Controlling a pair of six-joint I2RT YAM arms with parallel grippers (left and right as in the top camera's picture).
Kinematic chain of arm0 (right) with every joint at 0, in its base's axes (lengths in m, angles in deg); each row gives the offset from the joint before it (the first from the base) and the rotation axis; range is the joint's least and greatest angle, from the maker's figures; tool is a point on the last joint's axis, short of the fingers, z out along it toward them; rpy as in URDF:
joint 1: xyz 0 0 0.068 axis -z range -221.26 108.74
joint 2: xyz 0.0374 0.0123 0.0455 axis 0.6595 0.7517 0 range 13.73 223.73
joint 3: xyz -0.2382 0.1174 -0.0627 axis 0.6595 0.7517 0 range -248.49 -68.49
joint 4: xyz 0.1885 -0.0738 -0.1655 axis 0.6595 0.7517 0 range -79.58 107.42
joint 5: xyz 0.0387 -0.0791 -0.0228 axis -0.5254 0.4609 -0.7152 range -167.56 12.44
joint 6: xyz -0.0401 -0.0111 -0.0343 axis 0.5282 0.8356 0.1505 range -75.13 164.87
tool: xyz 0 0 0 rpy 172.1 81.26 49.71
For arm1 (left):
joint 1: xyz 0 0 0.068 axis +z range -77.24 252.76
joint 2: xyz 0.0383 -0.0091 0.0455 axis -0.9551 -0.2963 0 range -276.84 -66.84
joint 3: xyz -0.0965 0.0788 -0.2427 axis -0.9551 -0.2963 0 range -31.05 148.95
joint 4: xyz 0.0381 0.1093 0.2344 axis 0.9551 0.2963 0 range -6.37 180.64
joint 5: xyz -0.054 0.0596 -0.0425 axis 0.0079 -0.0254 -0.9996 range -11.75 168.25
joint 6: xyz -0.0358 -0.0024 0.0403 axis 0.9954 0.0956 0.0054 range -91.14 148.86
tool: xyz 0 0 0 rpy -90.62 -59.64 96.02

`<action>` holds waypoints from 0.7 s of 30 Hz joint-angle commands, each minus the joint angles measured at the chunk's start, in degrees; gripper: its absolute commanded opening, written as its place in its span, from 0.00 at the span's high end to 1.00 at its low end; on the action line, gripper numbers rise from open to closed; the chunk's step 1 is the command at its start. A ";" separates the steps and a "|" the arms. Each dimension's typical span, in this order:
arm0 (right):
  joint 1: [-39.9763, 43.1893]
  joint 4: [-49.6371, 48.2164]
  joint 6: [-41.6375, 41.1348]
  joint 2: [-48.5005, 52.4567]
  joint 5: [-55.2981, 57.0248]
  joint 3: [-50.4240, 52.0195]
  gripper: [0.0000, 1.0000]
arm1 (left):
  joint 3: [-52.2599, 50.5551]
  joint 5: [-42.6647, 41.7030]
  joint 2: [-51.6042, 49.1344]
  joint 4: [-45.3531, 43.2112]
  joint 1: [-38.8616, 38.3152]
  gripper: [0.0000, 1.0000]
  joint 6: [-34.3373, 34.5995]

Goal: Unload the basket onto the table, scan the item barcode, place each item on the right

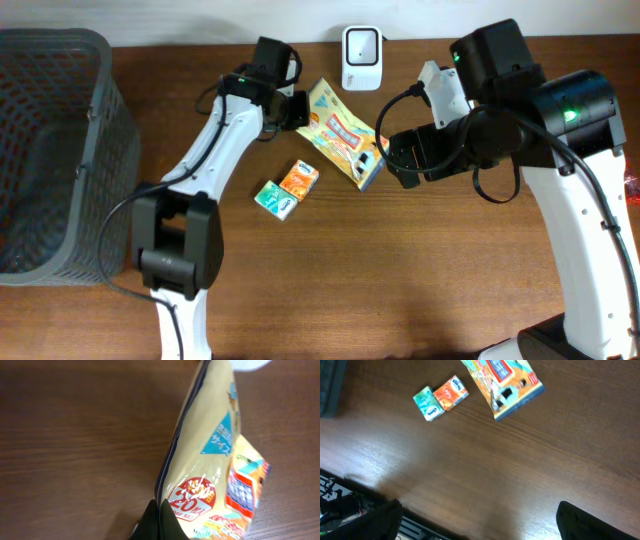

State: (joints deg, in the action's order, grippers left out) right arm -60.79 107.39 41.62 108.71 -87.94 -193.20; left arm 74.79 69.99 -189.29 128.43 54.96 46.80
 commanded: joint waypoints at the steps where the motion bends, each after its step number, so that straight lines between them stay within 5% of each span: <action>1: 0.07 0.35 -0.46 -0.59 0.50 -0.44 0.02 | -0.02 5.09 6.12 0.72 0.28 1.00 -2.03; 5: 0.07 0.35 -0.46 -0.61 0.50 -0.44 0.02 | -0.02 5.73 9.86 0.98 -0.68 1.00 -3.87; 14: 0.07 0.35 -0.46 -0.59 0.50 -0.44 0.02 | -0.04 37.51 11.47 5.44 -15.17 1.00 -8.61; 21: 0.04 0.33 -0.46 -0.59 0.50 -0.44 0.02 | -0.04 47.25 8.24 5.90 -22.21 1.00 -8.17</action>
State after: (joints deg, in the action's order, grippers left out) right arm -60.79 107.41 41.62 108.71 -87.94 -193.20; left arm 74.79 109.12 -179.28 133.83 33.85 39.30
